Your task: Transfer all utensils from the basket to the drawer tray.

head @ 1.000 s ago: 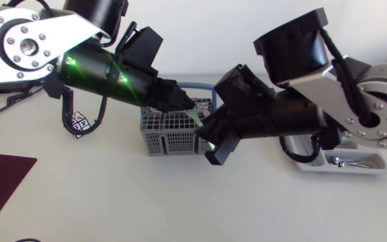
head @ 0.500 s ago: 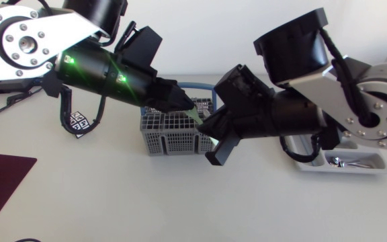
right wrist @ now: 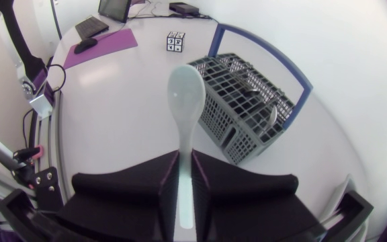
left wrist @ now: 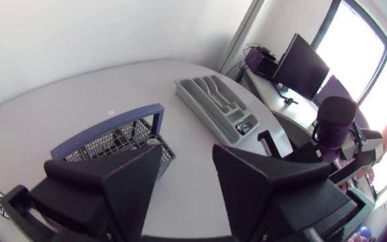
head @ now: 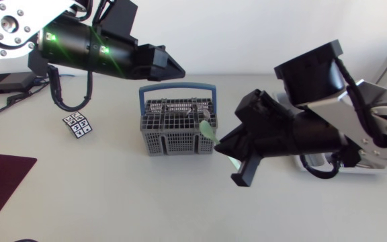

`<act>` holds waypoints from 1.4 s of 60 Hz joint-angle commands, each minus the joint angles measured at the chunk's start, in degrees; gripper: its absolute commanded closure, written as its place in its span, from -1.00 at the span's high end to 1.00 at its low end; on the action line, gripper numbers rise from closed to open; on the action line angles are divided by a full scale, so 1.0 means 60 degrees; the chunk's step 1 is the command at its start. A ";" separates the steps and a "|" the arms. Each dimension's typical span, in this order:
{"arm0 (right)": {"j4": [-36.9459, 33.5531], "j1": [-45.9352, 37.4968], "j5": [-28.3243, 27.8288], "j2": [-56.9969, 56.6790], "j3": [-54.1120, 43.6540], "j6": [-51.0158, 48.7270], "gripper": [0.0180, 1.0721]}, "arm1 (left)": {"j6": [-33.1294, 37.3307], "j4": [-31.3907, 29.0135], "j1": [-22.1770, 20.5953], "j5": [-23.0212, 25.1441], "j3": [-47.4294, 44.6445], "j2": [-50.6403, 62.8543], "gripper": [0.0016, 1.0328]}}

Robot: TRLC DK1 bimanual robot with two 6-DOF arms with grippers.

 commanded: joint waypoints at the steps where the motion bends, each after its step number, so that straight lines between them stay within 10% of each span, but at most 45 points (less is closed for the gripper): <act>1: -0.0256 -0.0634 -0.0452 -0.0261 -0.0388 -0.0623 -0.89 | -0.0131 0.0275 0.0052 -0.0247 -0.0032 -0.0041 0.11; 41: -0.3508 -0.7724 -0.2562 0.0662 -0.0974 -0.9881 -0.89 | 0.1729 0.1213 -0.2058 -0.4671 -0.0867 0.1365 0.10; 84: -0.3933 -1.2133 -0.1448 0.5554 0.3201 -1.5404 -0.88 | 0.2125 0.1755 -0.2248 -0.5623 -0.1087 0.1849 0.10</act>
